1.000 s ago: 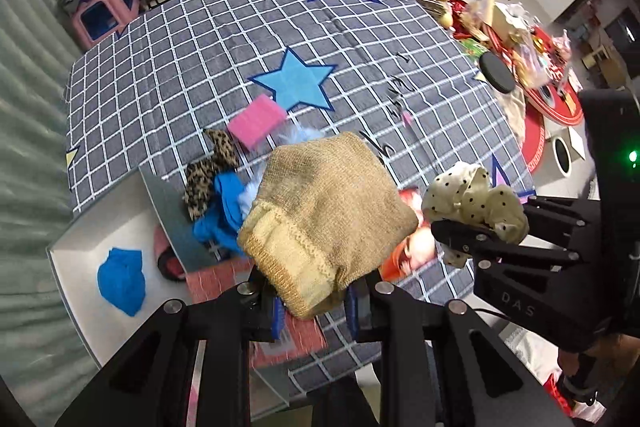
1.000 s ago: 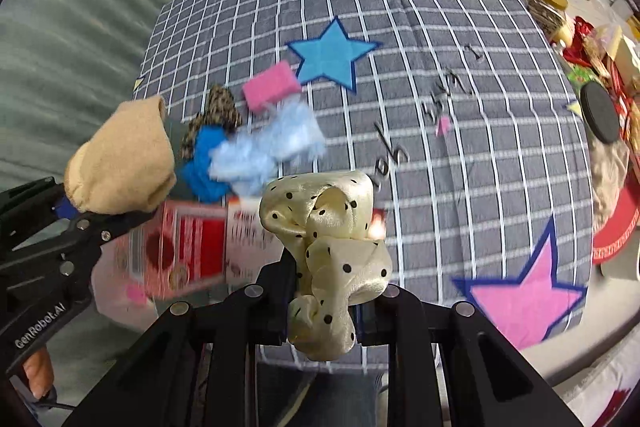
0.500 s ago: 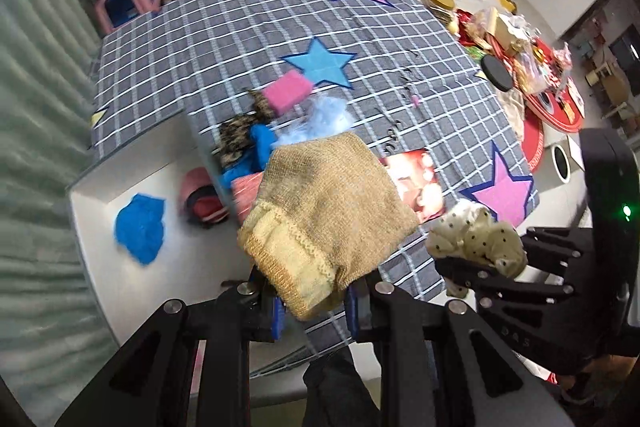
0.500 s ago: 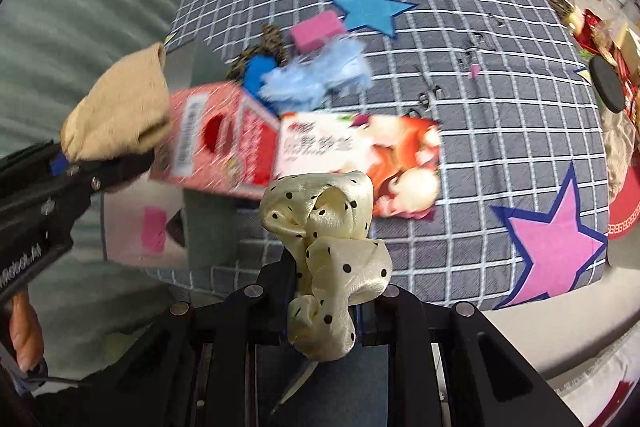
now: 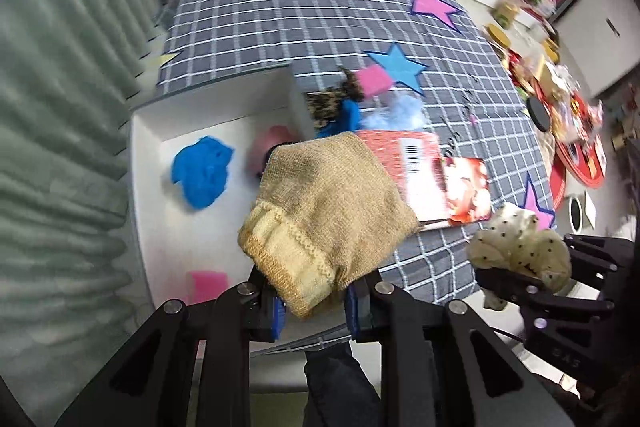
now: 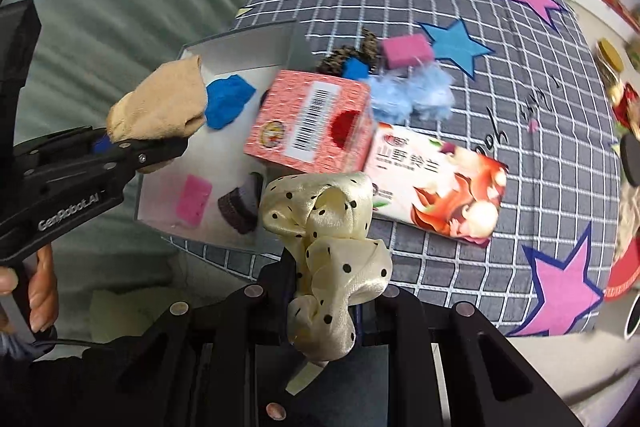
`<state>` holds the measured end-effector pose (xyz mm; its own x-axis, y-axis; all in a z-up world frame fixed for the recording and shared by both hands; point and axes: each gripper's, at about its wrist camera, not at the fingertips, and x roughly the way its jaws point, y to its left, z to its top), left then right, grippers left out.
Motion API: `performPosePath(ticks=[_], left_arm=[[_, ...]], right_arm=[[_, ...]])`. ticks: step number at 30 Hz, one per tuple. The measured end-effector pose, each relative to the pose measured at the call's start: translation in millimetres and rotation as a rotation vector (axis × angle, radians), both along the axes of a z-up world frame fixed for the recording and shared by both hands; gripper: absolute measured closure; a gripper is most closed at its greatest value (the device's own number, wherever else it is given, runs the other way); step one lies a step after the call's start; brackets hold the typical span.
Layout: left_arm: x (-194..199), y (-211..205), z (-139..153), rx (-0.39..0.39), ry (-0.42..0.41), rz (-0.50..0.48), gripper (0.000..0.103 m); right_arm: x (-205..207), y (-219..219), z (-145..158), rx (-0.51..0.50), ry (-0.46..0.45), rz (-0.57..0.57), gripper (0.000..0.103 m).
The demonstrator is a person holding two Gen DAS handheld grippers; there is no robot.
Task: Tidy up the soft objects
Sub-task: 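Carry the beige knit and polka-dot scrunchie over the white box with both tools, then lower both tools into the box and open them to drop the knit and scrunchie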
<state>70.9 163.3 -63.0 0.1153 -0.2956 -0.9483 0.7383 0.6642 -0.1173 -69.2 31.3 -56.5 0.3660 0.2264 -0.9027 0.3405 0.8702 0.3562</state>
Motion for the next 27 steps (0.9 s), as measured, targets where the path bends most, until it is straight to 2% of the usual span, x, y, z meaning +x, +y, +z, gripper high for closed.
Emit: performPosePath(ticks=[12, 27], left_arm=[[23.2, 47.4, -17.7, 0.02, 0.014, 0.138, 0.078], [40.3, 74.9, -26.1, 0.043, 0.027, 0.238, 0.078]], right_arm=[[31.2, 19.7, 18.4, -0.044, -0.022, 0.101, 0.079], [73.8, 41.4, 28.2, -0.021, -0.043, 0.191, 0.08]])
